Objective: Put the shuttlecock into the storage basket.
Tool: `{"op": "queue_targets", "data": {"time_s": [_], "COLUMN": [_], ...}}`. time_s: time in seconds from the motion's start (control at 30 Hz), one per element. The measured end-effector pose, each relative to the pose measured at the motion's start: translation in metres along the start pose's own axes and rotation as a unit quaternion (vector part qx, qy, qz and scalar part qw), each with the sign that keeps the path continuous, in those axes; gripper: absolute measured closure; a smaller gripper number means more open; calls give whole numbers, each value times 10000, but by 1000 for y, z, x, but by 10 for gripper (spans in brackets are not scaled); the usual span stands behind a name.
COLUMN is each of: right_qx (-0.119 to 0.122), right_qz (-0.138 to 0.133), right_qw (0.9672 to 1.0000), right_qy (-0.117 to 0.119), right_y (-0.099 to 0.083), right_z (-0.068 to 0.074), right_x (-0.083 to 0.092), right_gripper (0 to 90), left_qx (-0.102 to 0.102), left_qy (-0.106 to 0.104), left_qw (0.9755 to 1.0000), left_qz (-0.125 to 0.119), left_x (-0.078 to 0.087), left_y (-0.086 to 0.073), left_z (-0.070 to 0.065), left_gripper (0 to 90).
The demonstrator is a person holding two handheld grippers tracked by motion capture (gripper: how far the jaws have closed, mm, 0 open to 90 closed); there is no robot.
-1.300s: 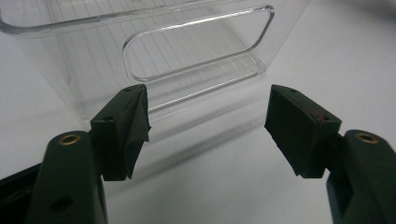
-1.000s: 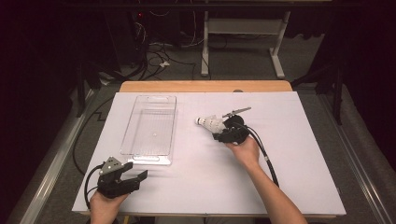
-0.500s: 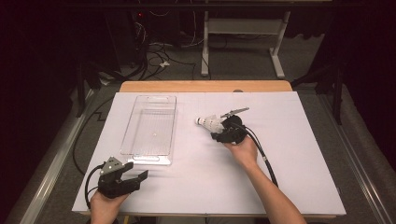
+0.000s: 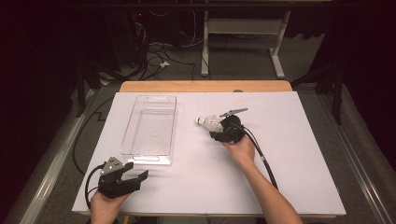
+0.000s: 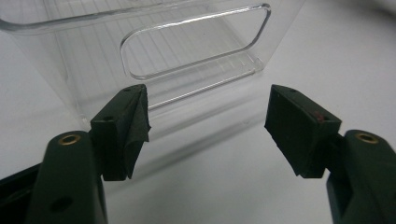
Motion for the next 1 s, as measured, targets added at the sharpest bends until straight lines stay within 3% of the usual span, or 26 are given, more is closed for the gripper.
{"op": "queue_targets", "data": {"time_s": [0.23, 0.63, 1.0], "right_qx": [-39, -186, -162], "right_qz": [-123, -88, 19], "right_qw": [9999, 9998, 9998], "right_qy": [-55, -87, -148], "right_y": [4, 8, 9], "right_z": [0, -1, 1], "right_x": [-3, -11, -15], "right_gripper": [555, 598, 740], "left_qx": [4, 7, 2], "left_qy": [-5, -8, -13], "left_qw": [10000, 10000, 10000], "left_qz": [-8, -21, -20], "left_x": [0, 0, 0], "left_y": [0, 0, 0], "left_z": [0, 0, 0], "left_gripper": [312, 312, 312]}}
Point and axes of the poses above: each handheld gripper's, and its own axes: x roughly backward along the jaws, y roughly out of its top, z roughly to its left, the point moved 7 cm from there along -x, roughly forward along the jaws, and after that the axes turned 15 degrees about z, right-handed, at the moved point
